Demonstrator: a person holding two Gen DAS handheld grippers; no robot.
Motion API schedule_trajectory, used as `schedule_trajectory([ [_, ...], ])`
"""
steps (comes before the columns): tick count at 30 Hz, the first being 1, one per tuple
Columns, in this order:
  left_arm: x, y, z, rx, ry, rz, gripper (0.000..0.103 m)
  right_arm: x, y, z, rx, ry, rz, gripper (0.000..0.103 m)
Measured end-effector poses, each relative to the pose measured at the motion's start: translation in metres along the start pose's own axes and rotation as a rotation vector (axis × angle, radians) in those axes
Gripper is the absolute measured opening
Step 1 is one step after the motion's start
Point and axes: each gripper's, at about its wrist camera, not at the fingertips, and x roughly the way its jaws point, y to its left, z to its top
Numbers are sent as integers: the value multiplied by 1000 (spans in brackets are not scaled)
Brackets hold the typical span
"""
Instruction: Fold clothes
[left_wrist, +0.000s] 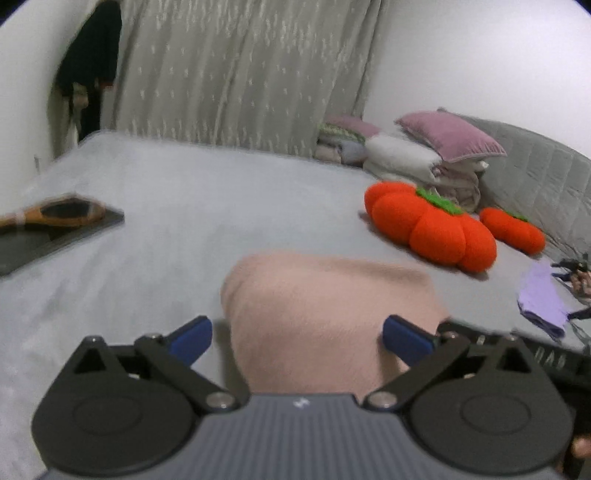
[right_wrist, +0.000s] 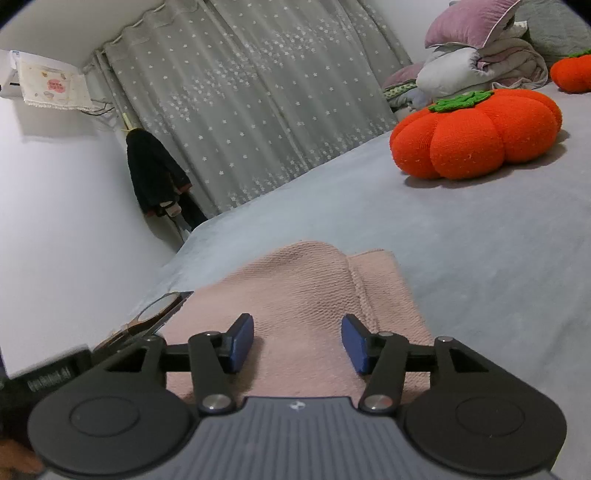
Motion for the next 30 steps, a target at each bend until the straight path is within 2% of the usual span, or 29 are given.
schedule_trajectory([
  [5, -2, 13, -3, -45, 23, -54, 103, -2, 8, -1, -33, -4, -23, 57],
  [8, 0, 21, -4, -87, 58, -99, 103, -9, 10, 0, -6, 14, -32, 59],
  [10, 5, 31, -6, -159, 94, -165, 103, -16, 8, 2, 43, 26, -23, 65],
  [11, 7, 37, -6, -196, 112, -199, 103, -21, 7, 4, 85, 24, -11, 72],
  [13, 14, 46, -9, -265, 143, -257, 103, -30, 3, 5, 193, 28, 14, 78],
  [15, 18, 52, -11, -304, 159, -291, 102, -44, 4, 7, 244, 39, 11, 78],
  [18, 19, 53, -13, -303, 160, -290, 102, -69, 9, 10, 267, 42, -7, 81],
  [22, 21, 50, -12, -298, 160, -287, 102, -105, 11, 4, 317, 44, -12, 98],
  [26, 24, 50, -10, -311, 162, -293, 102, -120, 2, -15, 453, 116, -10, 99],
  [30, 27, 55, -11, -343, 163, -307, 102, -107, -9, -33, 553, 185, -2, 99],
])
